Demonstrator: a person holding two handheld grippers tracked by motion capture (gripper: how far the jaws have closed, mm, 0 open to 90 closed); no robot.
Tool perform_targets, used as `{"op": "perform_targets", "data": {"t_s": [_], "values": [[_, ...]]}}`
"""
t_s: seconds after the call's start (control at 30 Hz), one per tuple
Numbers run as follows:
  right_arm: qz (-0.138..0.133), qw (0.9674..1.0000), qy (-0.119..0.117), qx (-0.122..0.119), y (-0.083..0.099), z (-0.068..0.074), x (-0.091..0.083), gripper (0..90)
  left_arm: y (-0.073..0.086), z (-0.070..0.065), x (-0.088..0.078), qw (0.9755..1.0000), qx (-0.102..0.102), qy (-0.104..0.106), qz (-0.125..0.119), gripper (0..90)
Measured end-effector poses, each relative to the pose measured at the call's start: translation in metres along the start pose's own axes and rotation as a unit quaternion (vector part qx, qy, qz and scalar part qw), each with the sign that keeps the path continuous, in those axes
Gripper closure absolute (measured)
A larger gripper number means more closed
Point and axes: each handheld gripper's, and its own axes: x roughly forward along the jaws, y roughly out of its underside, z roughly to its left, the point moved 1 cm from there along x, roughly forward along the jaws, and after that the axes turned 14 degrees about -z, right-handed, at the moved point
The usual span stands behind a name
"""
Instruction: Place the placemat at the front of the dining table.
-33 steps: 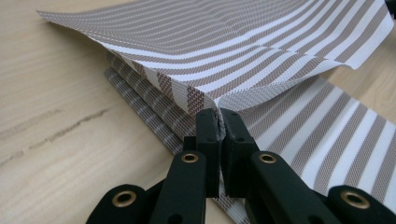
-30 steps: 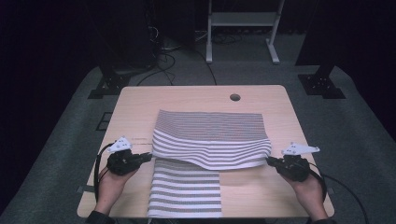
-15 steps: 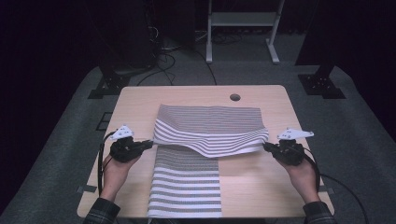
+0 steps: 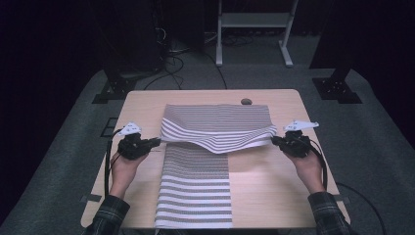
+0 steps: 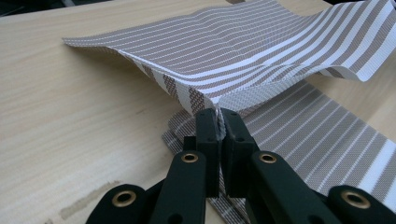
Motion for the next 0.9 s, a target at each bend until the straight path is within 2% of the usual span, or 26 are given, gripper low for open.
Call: {"op": "perform_targets", "data": {"t_s": [0.47, 0.57, 0.87, 0.9], "values": [[0.017, 0.9995, 0.016, 0.02, -0.006, -0.022, 0.032, 87.4, -0.002, 0.019, 0.027, 0.9999, 0.002, -0.015, 0.006, 87.5], [0.021, 0.9992, 0.019, 0.026, -0.008, -0.026, 0.04, 87.4, -0.005, 0.023, 0.033, 0.9997, 0.01, -0.02, 0.007, 87.4], [0.034, 0.9977, 0.025, 0.053, 0.003, -0.036, 0.057, 87.3, -0.008, 0.035, 0.049, 0.9994, 0.01, -0.031, 0.008, 87.4], [0.037, 0.9974, 0.028, 0.056, 0.006, -0.038, 0.061, 87.3, -0.007, 0.038, 0.053, 0.9992, 0.013, -0.034, 0.014, 87.4]]}}
